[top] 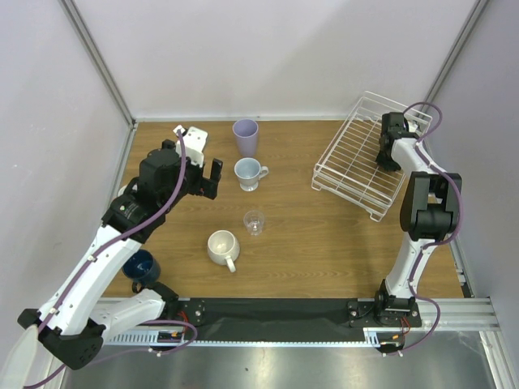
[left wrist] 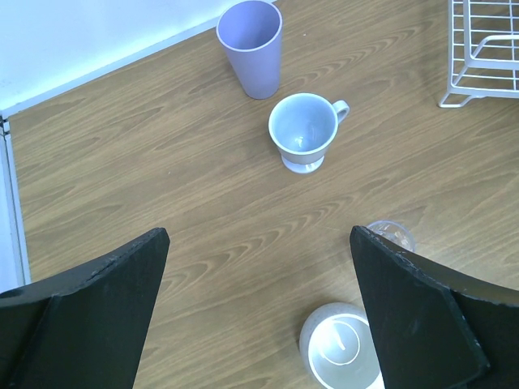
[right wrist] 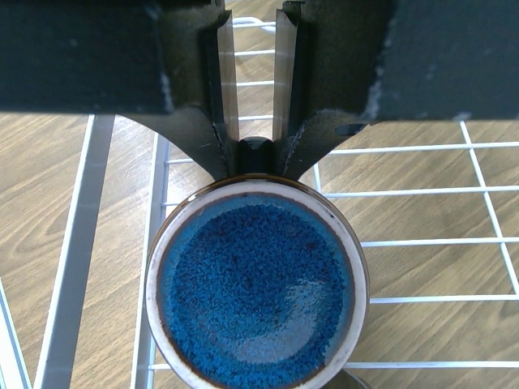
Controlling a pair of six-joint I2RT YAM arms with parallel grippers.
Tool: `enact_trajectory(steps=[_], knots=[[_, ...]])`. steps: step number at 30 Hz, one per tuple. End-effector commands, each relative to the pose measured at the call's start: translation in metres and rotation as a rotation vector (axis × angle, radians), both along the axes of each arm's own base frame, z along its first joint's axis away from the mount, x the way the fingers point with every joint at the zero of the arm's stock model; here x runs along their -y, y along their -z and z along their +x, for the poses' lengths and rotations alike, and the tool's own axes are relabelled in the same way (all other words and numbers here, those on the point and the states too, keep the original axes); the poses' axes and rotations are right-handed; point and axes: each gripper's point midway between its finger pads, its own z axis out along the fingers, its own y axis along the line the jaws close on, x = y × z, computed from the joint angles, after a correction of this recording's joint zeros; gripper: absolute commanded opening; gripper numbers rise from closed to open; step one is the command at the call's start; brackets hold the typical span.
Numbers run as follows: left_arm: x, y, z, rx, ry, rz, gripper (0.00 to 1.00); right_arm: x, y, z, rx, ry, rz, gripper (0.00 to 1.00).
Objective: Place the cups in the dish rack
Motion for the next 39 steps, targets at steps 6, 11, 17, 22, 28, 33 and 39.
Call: enact_trajectory(steps=[6, 11, 17, 22, 28, 33, 39], knots=[[0.001, -0.012, -0.001, 0.016, 0.016, -0.015, 1.00, 0.011, -0.017, 0.031, 0.119, 0.024, -0.029, 0.00], [0.003, -0.014, -0.001, 0.017, 0.024, -0.021, 1.00, 0.016, -0.016, 0.036, 0.129, 0.033, -0.053, 0.00], [0.002, -0.010, -0.001, -0.002, 0.021, -0.020, 1.00, 0.010, -0.002, 0.030, 0.092, 0.023, -0.040, 0.00], [0.001, -0.009, -0.001, -0.009, 0.016, -0.025, 1.00, 0.005, 0.000, 0.019, 0.061, 0.016, -0.042, 0.14], [0.003, -0.008, -0.001, -0.014, 0.023, -0.035, 1.00, 0.000, 0.004, 0.003, 0.024, 0.033, -0.026, 0.42], [0.003, -0.005, -0.002, -0.026, 0.017, -0.041, 1.00, -0.002, 0.001, -0.002, 0.025, 0.034, -0.014, 0.62], [0.006, -0.002, -0.002, -0.037, 0.025, -0.059, 1.00, -0.011, -0.040, -0.006, 0.070, 0.027, 0.013, 0.74]])
